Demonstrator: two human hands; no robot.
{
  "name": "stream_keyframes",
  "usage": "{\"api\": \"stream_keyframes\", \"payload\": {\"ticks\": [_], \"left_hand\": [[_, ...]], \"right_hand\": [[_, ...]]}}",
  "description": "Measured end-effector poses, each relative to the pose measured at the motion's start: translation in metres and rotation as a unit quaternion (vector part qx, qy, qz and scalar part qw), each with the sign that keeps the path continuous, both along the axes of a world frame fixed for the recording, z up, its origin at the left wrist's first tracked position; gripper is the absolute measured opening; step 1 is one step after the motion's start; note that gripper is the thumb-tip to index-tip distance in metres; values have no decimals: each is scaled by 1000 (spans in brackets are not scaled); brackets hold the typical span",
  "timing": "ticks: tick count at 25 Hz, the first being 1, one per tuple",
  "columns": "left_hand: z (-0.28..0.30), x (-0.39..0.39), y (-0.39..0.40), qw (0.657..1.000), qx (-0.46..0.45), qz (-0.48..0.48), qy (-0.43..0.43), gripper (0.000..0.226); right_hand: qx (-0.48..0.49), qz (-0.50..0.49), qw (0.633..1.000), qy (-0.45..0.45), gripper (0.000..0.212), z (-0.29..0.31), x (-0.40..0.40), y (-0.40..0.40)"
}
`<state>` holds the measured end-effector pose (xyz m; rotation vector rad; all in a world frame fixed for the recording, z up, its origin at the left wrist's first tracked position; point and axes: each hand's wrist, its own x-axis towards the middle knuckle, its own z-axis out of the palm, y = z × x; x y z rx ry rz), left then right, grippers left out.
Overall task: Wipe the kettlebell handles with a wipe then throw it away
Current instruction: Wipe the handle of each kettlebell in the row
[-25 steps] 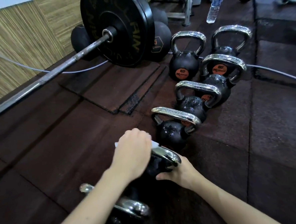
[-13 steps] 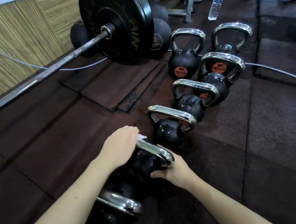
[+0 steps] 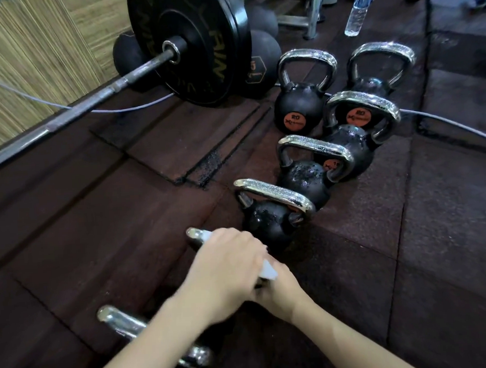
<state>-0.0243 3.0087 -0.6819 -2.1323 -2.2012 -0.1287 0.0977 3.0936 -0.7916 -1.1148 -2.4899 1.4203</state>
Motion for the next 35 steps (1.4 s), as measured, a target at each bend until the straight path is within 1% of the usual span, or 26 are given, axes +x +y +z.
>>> {"api": "stream_keyframes", "payload": {"ticks": [1,2,3,4,6,8,9,10,12,14,15,16,17,19,20,21,22,23,24,26,28,30,31,32,34,35], "left_hand": [[2,-16,0,999,-20,35,20,26],[5,-32,-1,995,-37,89,-3,25],[4,-50,-5,991,-20,132,-34,28],[1,-62,-11,984,9,165,-70,33],[3,-64,-18,973,6,197,-116,36],[11,-43,-11,984,13,153,-89,35],[12,-24,-9,994,21,96,-44,34],[10,-4,-7,998,17,54,-12,31],[7,24,-3,999,30,-2,-32,24],[6,24,-6,998,14,-17,-62,24],[6,17,-9,997,37,-16,-62,27],[6,6,-12,997,32,-1,-66,30],[9,-5,-12,997,11,25,-70,37],[15,-28,-11,993,-29,91,-72,57],[16,-36,-7,987,-53,129,-81,68],[17,-43,-3,974,-82,178,-110,73],[19,-50,3,955,-84,231,-169,68],[20,-58,9,928,-58,276,-243,56],[20,-63,19,902,-6,305,-306,43],[28,-64,44,881,89,313,-344,35],[36,-56,71,883,169,287,-332,34],[40,-47,92,897,236,239,-287,38],[36,-44,99,909,248,212,-258,41],[29,-42,105,927,232,191,-224,45],[7,-37,113,962,131,182,-154,53],[-2,-33,115,969,77,194,-131,55]], "right_hand": [[-16,-9,1000,9,100,-5,-2,1],[-26,-13,999,19,112,-6,-2,2],[-39,-13,999,26,117,-3,0,3],[-47,-11,998,32,118,1,1,2],[-42,-1,999,34,117,0,3,4],[-37,0,999,33,118,0,4,4],[-35,-7,999,32,116,-2,3,4],[-24,-5,999,40,108,-2,3,4],[1,37,999,21,85,6,2,6],[21,93,995,2,85,10,7,19],[16,101,995,-7,91,16,13,30],[21,102,994,-18,95,22,20,43],[36,100,994,-29,93,30,28,58],[76,96,991,-57,81,49,46,89],[94,98,989,-62,77,58,54,107],[107,105,986,-69,73,62,58,120],[118,116,984,-71,69,65,59,132],[121,125,982,-76,67,66,57,139],[117,120,983,-79,67,65,55,143],[109,92,987,-71,69,59,47,147],[89,75,992,-46,70,55,39,145],[61,58,996,-11,70,54,34,144],[47,50,998,-2,68,54,31,144],[36,45,998,1,65,54,30,144],[28,33,999,-9,60,50,28,146],[26,26,999,-15,55,48,27,145]]}}
